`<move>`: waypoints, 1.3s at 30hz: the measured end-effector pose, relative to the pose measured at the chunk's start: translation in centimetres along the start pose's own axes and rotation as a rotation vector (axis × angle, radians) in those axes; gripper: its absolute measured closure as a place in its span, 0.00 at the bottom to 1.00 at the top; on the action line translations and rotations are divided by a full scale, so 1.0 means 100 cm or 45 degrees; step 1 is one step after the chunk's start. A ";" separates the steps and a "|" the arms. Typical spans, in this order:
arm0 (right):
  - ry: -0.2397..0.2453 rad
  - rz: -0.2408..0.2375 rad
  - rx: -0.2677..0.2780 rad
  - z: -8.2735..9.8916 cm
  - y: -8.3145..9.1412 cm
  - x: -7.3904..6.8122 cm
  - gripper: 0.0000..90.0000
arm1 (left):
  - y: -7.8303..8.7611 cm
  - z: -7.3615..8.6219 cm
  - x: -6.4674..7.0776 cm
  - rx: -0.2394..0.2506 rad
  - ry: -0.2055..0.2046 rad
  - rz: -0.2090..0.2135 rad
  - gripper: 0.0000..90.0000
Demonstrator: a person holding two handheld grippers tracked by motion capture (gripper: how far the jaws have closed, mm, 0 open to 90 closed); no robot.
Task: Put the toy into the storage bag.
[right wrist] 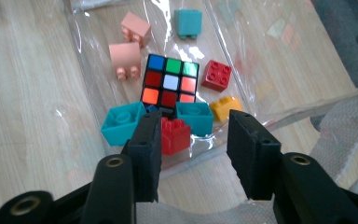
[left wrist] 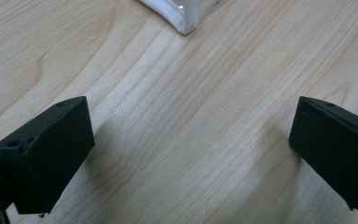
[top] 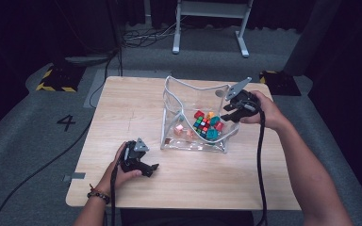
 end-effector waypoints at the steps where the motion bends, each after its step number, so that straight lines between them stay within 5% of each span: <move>1: -0.005 0.002 0.005 0.000 0.001 -0.001 0.61 | 0.000 0.000 0.000 0.000 0.000 0.000 0.00; 8: -0.009 0.055 0.115 -0.005 0.007 0.000 0.54 | 0.000 0.000 0.000 0.000 0.002 0.001 0.00; 20: -0.163 0.220 0.327 -0.004 0.038 0.003 0.35 | 0.000 0.000 0.000 0.000 0.001 0.000 0.00; 39: -0.246 0.304 0.450 0.021 0.073 0.005 0.32 | 0.000 0.000 0.000 0.000 -0.001 0.000 0.00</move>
Point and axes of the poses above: each handheld gripper's, and its own axes: y roughly backward along the jaws, z roughly out of its underside, x roughly to its right, the point moved 9 cm from there along -y, roughly forward along the jaws, and after that the axes turned 5 degrees about -z, right-handed, at the moved point
